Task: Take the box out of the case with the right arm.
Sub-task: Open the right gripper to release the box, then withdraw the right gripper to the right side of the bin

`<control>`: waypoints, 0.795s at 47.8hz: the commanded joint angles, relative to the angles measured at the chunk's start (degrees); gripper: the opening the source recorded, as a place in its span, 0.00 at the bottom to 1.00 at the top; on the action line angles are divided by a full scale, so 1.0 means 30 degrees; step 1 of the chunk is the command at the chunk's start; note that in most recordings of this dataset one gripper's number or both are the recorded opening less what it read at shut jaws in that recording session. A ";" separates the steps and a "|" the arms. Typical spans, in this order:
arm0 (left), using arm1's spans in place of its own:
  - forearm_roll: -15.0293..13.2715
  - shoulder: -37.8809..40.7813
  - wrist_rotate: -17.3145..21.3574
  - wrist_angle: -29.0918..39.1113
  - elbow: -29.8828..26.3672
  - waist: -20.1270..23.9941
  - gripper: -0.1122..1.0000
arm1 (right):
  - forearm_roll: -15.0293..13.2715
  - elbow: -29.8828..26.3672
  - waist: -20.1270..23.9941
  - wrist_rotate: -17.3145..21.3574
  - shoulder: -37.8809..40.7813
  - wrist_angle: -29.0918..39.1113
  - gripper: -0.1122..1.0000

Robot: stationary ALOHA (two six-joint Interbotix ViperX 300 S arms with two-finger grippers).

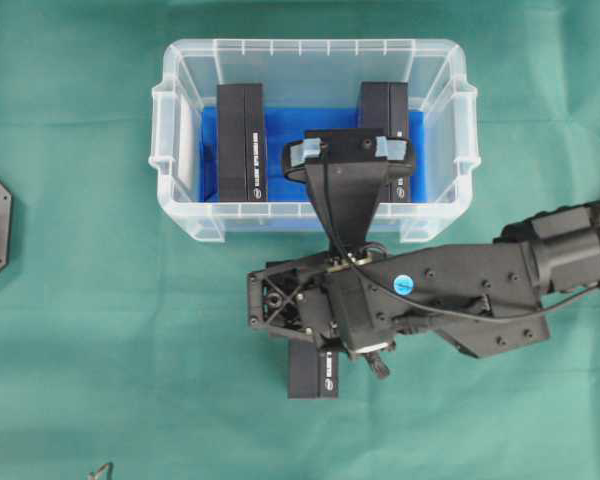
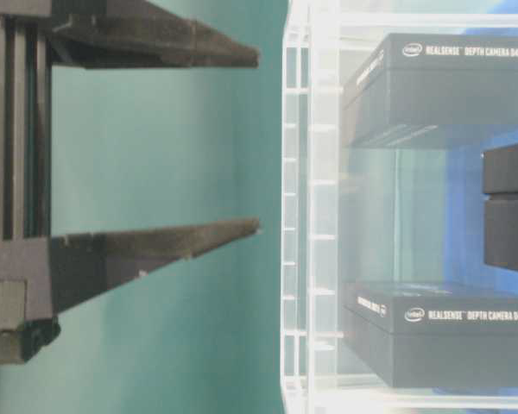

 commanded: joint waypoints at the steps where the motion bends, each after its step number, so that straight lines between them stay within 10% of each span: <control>1: 0.0029 0.0059 -0.0059 -0.0088 -0.0381 0.0029 0.10 | -0.0205 -0.0352 -0.0029 -0.0029 -0.0879 -0.0117 0.88; 38: 0.0029 0.0029 0.0088 -0.0059 -0.0293 0.0059 0.10 | 0.0029 1.1777 0.2021 0.2168 -0.9902 -0.3047 0.86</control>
